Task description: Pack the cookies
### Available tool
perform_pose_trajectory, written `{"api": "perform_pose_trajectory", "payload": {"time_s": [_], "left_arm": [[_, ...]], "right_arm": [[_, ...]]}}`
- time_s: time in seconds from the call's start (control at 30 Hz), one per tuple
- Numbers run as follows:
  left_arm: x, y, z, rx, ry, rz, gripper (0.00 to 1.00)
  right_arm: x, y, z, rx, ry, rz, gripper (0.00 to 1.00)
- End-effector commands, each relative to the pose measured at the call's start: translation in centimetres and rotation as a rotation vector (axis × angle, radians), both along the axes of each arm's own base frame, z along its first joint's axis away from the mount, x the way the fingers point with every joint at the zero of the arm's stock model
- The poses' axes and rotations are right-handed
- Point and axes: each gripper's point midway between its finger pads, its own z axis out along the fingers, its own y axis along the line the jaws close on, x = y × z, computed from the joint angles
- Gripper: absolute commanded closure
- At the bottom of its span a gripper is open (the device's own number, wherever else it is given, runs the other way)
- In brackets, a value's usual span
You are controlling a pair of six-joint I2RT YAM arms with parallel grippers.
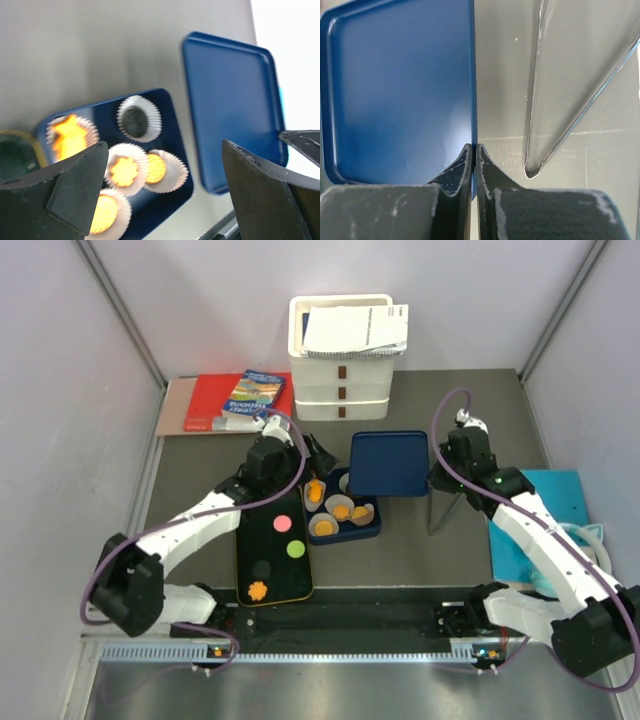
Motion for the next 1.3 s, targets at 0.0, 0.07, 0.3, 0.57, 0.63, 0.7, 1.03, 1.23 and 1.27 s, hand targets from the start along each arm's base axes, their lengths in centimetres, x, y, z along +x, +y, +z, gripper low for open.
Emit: {"api": "perform_pose_trajectory", "payload": {"time_s": [0.0,0.07,0.3,0.57,0.63,0.7,1.03,1.23,1.27], "left_arm": [[1.4,-3.4,3.4,-0.141,-0.096,-0.106,0.01],[1.8,-4.4,2.7,-0.169,-0.093,-0.135,0.01],[2.2,-7.3,0.7,-0.265,-0.050,-0.235,0.01],[1.9,-8.6,0.8,-0.387,-0.043,-0.320,0.13],[1.8,-8.4,1.2,-0.441,-0.054,-0.337,0.26],[1.5,-8.2,1.7,-0.478,-0.074,-0.351,0.41],[1.3,-7.7,1.5,-0.531,-0.053,-0.385,0.84],[1.4,-7.3,2.0,-0.528,-0.065,-0.393,0.91],[1.6,-7.1,2.0,-0.520,-0.061,-0.387,0.91]], "right_arm": [[-0.2,1.7,1.4,0.059,-0.055,0.039,1.00],[-0.3,2.3,1.6,0.064,-0.061,0.060,1.00],[-0.5,3.8,1.6,0.078,-0.060,0.104,1.00],[-0.9,4.2,2.1,0.094,-0.069,0.121,1.00],[-0.9,4.2,2.1,0.093,-0.071,0.123,1.00],[-1.0,4.2,2.2,0.094,-0.075,0.127,1.00],[-1.1,4.4,2.1,0.102,-0.072,0.136,1.00],[-1.4,4.5,2.8,0.106,-0.080,0.154,0.94],[-1.3,4.5,3.5,0.113,-0.090,0.154,0.83]]}}
